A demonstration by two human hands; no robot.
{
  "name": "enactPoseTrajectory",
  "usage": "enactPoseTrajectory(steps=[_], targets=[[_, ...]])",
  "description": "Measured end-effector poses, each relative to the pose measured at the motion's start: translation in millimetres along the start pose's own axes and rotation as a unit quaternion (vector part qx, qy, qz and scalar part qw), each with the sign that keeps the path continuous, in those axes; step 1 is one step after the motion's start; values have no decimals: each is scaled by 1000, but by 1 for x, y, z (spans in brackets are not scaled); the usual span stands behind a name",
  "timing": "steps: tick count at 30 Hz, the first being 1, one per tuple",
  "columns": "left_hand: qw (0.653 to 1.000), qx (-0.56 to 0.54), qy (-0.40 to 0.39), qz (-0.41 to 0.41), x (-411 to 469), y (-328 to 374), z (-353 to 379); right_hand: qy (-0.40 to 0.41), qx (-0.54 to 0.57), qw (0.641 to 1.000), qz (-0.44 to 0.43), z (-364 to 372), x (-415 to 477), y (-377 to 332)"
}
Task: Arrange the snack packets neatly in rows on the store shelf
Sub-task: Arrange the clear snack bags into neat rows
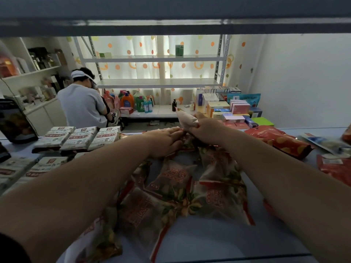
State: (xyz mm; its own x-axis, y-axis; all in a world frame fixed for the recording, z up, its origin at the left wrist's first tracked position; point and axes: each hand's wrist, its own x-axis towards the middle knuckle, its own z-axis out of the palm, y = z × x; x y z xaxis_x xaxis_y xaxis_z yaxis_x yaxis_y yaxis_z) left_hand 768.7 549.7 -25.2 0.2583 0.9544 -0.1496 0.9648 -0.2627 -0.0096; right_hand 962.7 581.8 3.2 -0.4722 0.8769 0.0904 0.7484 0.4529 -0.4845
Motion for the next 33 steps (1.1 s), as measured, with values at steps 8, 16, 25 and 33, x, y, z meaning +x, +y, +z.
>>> enactPoseTrajectory(steps=[8, 16, 25, 33], targets=[[999, 33, 3, -14, -5, 14, -2, 29, -84, 996, 2, -5, -14, 0], [1000, -13, 22, -3, -17, 9, -15, 94, -161, 979, -81, -2, -107, -44], [992, -49, 112, 18, -101, 24, -32, 64, -230, 969, -67, 25, -141, -44], [1000, 2, 2, -15, -133, 51, -10, 66, -262, 962, -34, 36, -151, -44]])
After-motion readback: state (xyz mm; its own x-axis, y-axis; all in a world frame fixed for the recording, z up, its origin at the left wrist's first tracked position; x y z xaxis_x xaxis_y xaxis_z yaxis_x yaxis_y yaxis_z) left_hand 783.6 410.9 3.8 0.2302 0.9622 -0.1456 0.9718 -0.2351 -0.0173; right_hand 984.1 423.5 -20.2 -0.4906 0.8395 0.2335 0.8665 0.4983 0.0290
